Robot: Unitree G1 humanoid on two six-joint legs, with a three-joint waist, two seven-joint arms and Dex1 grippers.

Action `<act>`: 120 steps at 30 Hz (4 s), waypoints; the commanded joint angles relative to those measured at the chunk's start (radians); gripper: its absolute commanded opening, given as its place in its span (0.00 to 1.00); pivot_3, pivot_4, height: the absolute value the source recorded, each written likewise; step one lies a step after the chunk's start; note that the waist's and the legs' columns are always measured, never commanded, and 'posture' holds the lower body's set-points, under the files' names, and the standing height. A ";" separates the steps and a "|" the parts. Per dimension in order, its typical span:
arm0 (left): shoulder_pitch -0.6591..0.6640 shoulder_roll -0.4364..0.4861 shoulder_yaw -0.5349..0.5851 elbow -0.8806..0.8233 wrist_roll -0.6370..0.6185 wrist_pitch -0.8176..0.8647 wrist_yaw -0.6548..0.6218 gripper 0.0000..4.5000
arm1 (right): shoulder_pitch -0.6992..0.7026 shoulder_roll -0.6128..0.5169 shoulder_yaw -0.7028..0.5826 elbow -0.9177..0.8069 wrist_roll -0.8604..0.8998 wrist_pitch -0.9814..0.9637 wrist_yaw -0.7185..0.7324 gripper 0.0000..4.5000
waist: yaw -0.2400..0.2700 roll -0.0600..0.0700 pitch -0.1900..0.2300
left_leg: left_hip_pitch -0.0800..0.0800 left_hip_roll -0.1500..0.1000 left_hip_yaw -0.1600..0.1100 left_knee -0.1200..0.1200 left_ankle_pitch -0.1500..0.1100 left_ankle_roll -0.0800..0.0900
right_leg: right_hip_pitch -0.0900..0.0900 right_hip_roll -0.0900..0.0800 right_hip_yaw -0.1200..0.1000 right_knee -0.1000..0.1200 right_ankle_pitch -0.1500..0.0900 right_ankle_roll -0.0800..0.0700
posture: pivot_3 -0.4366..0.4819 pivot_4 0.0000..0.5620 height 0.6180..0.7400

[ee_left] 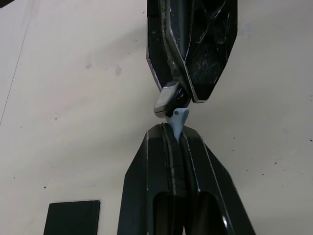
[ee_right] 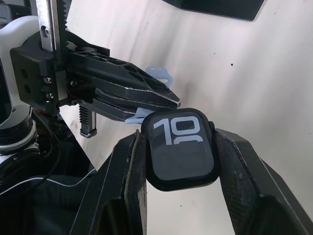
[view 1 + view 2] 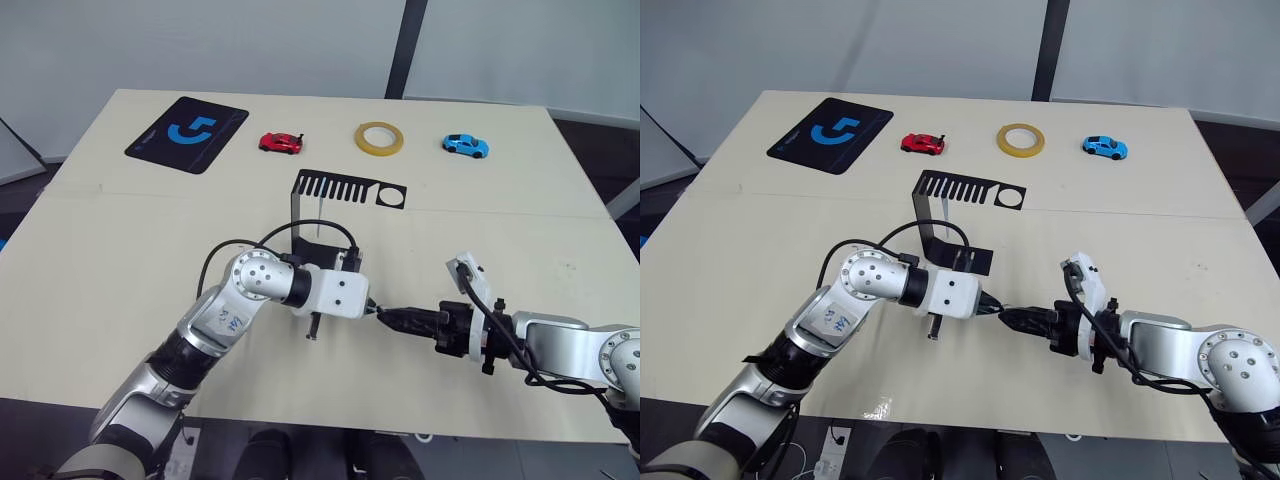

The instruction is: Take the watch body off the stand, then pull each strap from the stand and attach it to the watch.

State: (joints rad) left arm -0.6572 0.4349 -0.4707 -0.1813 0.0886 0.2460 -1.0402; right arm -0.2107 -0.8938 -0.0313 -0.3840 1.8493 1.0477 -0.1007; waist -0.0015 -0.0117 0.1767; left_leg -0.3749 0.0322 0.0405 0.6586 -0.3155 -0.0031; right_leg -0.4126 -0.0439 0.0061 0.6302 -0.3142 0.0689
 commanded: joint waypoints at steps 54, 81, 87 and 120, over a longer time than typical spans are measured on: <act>-0.021 -0.001 0.001 -0.076 0.011 0.039 0.003 0.00 | -0.007 -0.004 0.034 -0.024 0.041 -0.017 0.007 0.37 | 0.000 0.000 0.000 | 0.000 0.000 0.000 0.002 0.000 0.001 | 0.000 0.000 0.000 0.006 0.000 0.000 | 0.48 0.27 1.00; 0.265 0.282 0.389 -0.210 -0.354 0.034 -0.142 1.00 | 0.022 -0.060 -0.005 -0.179 -0.525 -0.179 0.461 0.37 | -0.001 0.000 0.000 | 0.000 0.001 0.000 0.003 -0.001 0.001 | 0.000 0.000 0.000 0.004 0.000 0.000 | 0.48 0.27 1.00; 0.400 0.302 0.599 -0.160 -0.517 0.043 -0.139 1.00 | 0.085 -0.077 0.128 -0.211 -1.195 -0.725 0.824 0.37 | -0.001 0.000 0.000 | 0.000 0.000 -0.001 0.003 -0.001 0.001 | 0.001 0.000 -0.001 0.000 0.000 0.000 | 0.48 0.27 1.00; 0.527 0.372 0.713 -0.156 -0.692 -0.005 -0.199 1.00 | -0.087 0.212 0.301 -0.057 -1.481 -0.793 1.015 0.37 | -0.019 -0.001 -0.001 | 0.005 0.000 0.001 0.003 -0.001 0.000 | 0.001 -0.002 0.001 0.012 -0.001 -0.002 | 0.48 0.27 1.00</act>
State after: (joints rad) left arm -0.1390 0.7909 0.2017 -0.3121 -0.5713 0.2415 -1.2253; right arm -0.2857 -0.6790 0.2510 -0.4178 0.3640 0.1998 0.9048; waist -0.0203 -0.0125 0.1761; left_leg -0.3698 0.0323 0.0412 0.6615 -0.3167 -0.0031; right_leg -0.4117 -0.0456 0.0063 0.6424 -0.3157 0.0665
